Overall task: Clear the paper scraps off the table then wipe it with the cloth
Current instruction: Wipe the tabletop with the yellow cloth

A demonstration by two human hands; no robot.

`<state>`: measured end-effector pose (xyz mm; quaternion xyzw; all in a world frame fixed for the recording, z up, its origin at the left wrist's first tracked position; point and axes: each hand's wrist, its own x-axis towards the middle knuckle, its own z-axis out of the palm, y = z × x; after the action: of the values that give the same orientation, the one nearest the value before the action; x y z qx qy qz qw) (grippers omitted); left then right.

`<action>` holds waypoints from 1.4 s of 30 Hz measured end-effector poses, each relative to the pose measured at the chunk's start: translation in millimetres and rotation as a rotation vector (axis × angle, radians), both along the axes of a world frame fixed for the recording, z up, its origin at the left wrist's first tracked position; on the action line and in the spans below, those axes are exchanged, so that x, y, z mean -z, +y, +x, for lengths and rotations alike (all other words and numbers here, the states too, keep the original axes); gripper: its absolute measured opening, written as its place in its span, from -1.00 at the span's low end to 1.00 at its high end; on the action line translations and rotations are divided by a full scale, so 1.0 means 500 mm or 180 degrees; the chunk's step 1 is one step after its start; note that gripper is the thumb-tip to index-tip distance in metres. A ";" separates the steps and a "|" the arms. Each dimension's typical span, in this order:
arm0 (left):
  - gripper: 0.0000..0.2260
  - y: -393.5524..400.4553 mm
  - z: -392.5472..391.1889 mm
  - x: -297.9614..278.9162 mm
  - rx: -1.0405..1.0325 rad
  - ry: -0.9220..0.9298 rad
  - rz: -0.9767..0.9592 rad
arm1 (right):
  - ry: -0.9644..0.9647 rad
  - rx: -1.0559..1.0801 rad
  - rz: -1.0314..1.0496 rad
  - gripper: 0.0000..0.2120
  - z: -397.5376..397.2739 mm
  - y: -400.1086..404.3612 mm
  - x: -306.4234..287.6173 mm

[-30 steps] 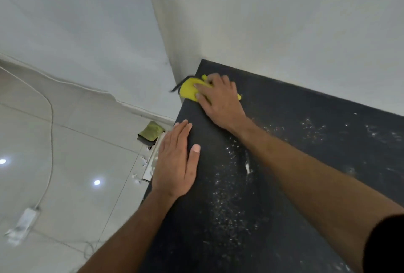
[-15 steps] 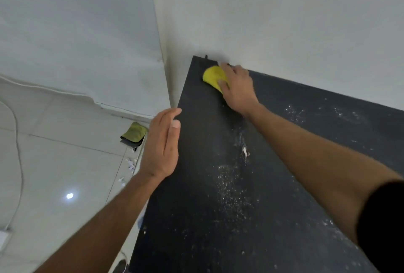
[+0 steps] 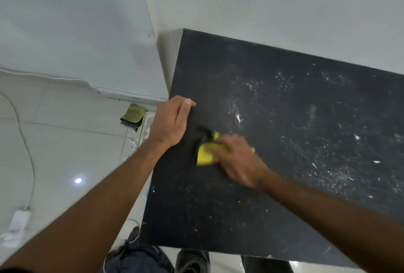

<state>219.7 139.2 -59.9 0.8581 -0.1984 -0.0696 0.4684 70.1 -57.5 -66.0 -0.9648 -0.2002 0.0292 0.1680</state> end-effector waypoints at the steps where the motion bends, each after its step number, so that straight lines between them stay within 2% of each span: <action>1: -0.58 -0.003 -0.003 0.002 -0.0108 0.0169 -0.0024 | -0.0135 0.0451 0.0032 -0.66 0.038 -0.006 -0.002; 3: -0.60 -0.012 -0.008 0.001 -0.0464 0.0596 -0.0180 | -0.0223 0.0875 0.0088 -0.69 0.096 0.034 -0.005; 6: -0.65 -0.028 -0.007 -0.010 -0.0558 0.1059 -0.0360 | -0.0091 0.0667 0.0273 -0.68 0.082 0.169 -0.001; 8: -0.69 -0.031 -0.003 -0.015 -0.0299 0.0783 0.0063 | 0.0169 0.0270 0.0430 -0.62 0.008 0.248 -0.003; 10: -0.72 -0.032 -0.005 -0.004 0.0123 0.0283 0.0764 | 0.0446 -0.0348 0.0487 -0.55 -0.082 0.273 -0.006; 13: -0.61 -0.032 -0.032 0.018 0.0497 -0.0065 0.1505 | 0.0799 -0.1220 0.0354 -0.55 -0.208 0.205 -0.008; 15: -0.54 -0.031 -0.054 0.031 0.0526 -0.0159 0.1646 | 0.0620 -0.1406 0.0128 -0.50 -0.238 0.114 -0.004; 16: -0.52 -0.031 -0.064 0.037 0.0519 -0.0213 0.1709 | 0.0432 -0.1294 0.0030 -0.50 -0.227 0.072 0.000; 18: -0.50 -0.037 -0.084 0.051 0.0483 -0.0429 0.1909 | 0.0103 -0.0597 -0.0004 -0.58 -0.168 0.022 0.009; 20: -0.49 -0.045 -0.095 0.058 0.0392 -0.0628 0.2075 | 0.0000 0.0142 0.0127 -0.60 -0.117 0.048 0.012; 21: -0.49 -0.046 -0.098 0.059 0.0351 -0.0664 0.2105 | 0.0004 0.0291 0.0249 -0.60 -0.115 0.086 0.015; 22: -0.49 -0.046 -0.099 0.057 0.0335 -0.0661 0.2113 | 0.0031 0.0229 0.0360 -0.59 -0.133 0.126 0.019; 24: -0.49 -0.049 -0.099 0.049 0.0312 -0.0534 0.2063 | 0.0177 -0.0412 0.0497 -0.60 -0.208 0.177 0.021; 26: -0.49 -0.058 -0.104 0.039 0.0268 -0.0329 0.1975 | 0.0440 -0.0942 0.0570 -0.64 -0.289 0.152 0.016; 28: -0.47 -0.063 -0.122 0.036 0.0199 -0.0240 0.1941 | 0.0591 -0.1016 0.0519 -0.71 -0.348 0.076 0.011; 31: -0.43 -0.059 -0.157 0.048 0.0248 -0.0449 0.2175 | 0.0498 -0.0621 0.0315 -0.73 -0.406 -0.057 0.001; 33: -0.41 -0.056 -0.168 0.057 0.0247 -0.0617 0.2352 | 0.0325 -0.0033 0.0380 -0.63 -0.417 -0.112 -0.008; 36: -0.41 -0.060 -0.171 0.062 0.0158 -0.0743 0.2346 | 0.0023 0.1237 0.0705 -0.49 -0.377 -0.065 -0.025; 37: -0.41 -0.061 -0.170 0.063 0.0136 -0.0770 0.2319 | -0.0024 0.1425 0.0733 -0.49 -0.357 -0.021 -0.026; 40: -0.42 -0.060 -0.173 0.062 0.0092 -0.0820 0.2304 | 0.0068 0.1337 0.0681 -0.60 -0.338 0.115 -0.007; 42: -0.42 -0.062 -0.172 0.061 0.0063 -0.0796 0.2310 | 0.0060 0.1247 0.0457 -0.58 -0.362 0.126 0.010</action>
<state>133.8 108.3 -90.2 0.9681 -0.2247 -0.0346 0.1057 -110.7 5.5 -71.2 -0.9705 -0.0087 -0.0094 0.2406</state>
